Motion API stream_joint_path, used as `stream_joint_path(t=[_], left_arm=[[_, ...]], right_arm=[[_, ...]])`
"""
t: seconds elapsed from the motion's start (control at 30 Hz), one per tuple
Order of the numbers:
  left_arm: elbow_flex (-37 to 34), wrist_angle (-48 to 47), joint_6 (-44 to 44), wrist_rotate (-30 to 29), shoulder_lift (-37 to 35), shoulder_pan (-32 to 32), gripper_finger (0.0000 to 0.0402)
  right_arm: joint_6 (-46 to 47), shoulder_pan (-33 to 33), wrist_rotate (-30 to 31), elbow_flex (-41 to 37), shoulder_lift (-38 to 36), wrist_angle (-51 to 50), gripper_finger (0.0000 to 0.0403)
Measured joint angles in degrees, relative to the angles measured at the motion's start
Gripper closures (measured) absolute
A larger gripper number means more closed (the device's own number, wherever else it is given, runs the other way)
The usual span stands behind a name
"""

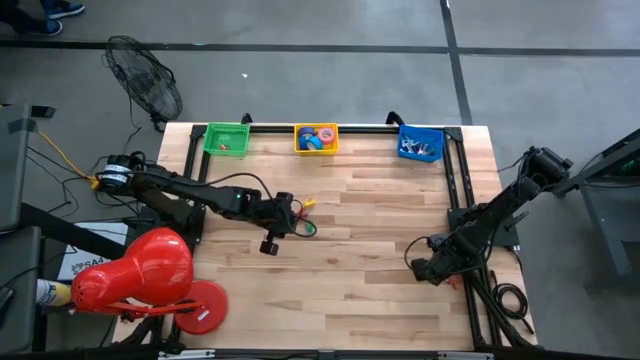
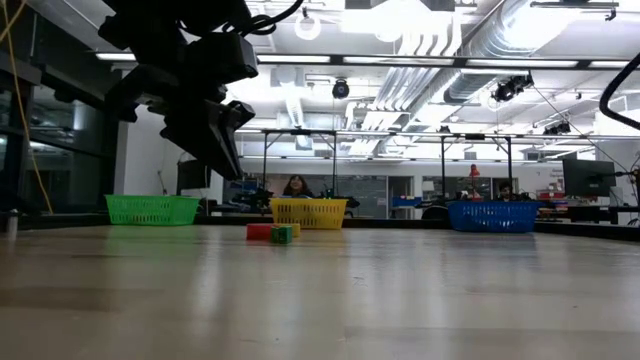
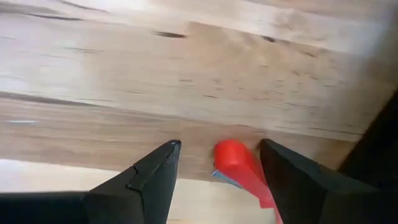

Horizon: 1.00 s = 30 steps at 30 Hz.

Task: Pick and place Stapler, Stapler remover, tape
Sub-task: Put the red stapler into the green bin

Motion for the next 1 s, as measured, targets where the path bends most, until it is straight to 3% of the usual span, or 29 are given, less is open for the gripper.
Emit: stream_joint_path(t=[0.67,1.0], left_arm=[[0.0,-0.03,-0.05,0.29,0.0,0.0,0.0371],[0.0,-0.02,-0.93,0.41,0.0,0.0,0.0371]], right_arm=[[-24.88,0.06,-2.1,0.13,-0.09,-1.34,0.0182],[-33.38,0.08,-7.23,-0.04,0.13,-6.3,0.0183]])
